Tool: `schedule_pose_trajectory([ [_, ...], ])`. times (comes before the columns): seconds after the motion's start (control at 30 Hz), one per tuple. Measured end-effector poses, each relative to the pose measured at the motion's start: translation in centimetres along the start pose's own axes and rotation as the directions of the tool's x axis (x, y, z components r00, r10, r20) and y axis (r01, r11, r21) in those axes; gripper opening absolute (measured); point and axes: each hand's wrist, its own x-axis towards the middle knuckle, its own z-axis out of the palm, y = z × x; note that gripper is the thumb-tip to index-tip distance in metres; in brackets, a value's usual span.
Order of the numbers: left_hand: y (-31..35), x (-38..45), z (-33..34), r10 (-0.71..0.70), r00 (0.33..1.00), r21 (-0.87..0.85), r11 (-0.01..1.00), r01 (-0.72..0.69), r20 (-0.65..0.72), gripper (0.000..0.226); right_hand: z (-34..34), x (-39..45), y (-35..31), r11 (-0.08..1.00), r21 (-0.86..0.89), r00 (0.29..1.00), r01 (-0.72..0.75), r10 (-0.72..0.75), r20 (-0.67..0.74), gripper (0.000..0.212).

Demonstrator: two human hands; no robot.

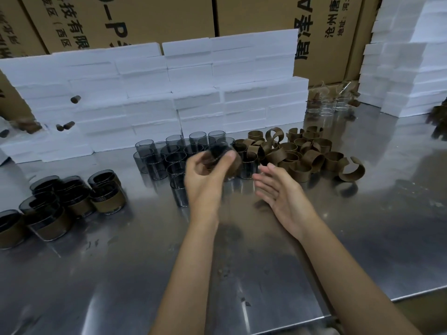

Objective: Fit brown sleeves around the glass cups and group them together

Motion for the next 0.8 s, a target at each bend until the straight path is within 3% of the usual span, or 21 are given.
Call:
schedule_pose_trajectory([
  [0.1, 2.3, 1.4, -2.9, 0.1, 0.986, 0.118, 0.989, -0.084, -0.132, 0.044, -0.4, 0.2, 0.2, 1.0, 0.013, 1.0, -0.01, 0.01, -0.001, 0.046],
  [0.2, 4.1, 3.7, -7.2, 0.16, 0.954, 0.395, 0.917, -0.049, -0.253, 0.049, -0.6, 0.4, 0.3, 1.0, 0.003, 1.0, -0.015, 0.015, -0.003, 0.041],
  [0.3, 4.4, 5.5, -11.0, 0.043, 0.968, 0.633, 0.763, 0.129, -0.249, 0.064, -0.6, 0.4, 0.3, 1.0, -0.002, 1.0, -0.015, 0.015, -0.004, 0.041],
  [0.4, 3.2, 5.5, -13.0, -0.03, 0.977, 0.778, 0.599, 0.187, -0.211, 0.068, -0.6, 0.4, 0.3, 1.0, 0.006, 1.0, -0.017, 0.017, -0.013, 0.041],
  [0.5, 2.1, 4.9, -13.9, 0.019, 0.977, 0.86, 0.479, 0.177, -0.211, 0.076, -0.7, 0.5, 0.3, 1.0, 0.012, 1.0, -0.022, 0.022, -0.014, 0.041],
  [0.6, 1.5, 4.3, -14.2, 0.138, 0.969, 0.885, 0.448, 0.124, -0.206, 0.085, -0.8, 0.4, 0.3, 1.0, 0.015, 1.0, -0.021, 0.021, -0.007, 0.042],
  [0.7, 1.2, 4.2, -14.5, 0.311, 0.935, 0.924, 0.381, 0.041, -0.169, 0.076, -0.8, 0.4, 0.3, 1.0, 0.02, 1.0, -0.02, 0.02, -0.005, 0.042],
  [0.8, 0.9, 4.8, -14.8, 0.34, 0.92, 0.922, 0.383, 0.055, -0.196, 0.063, -0.8, 0.5, 0.3, 1.0, 0.02, 1.0, -0.021, 0.022, -0.004, 0.042],
])
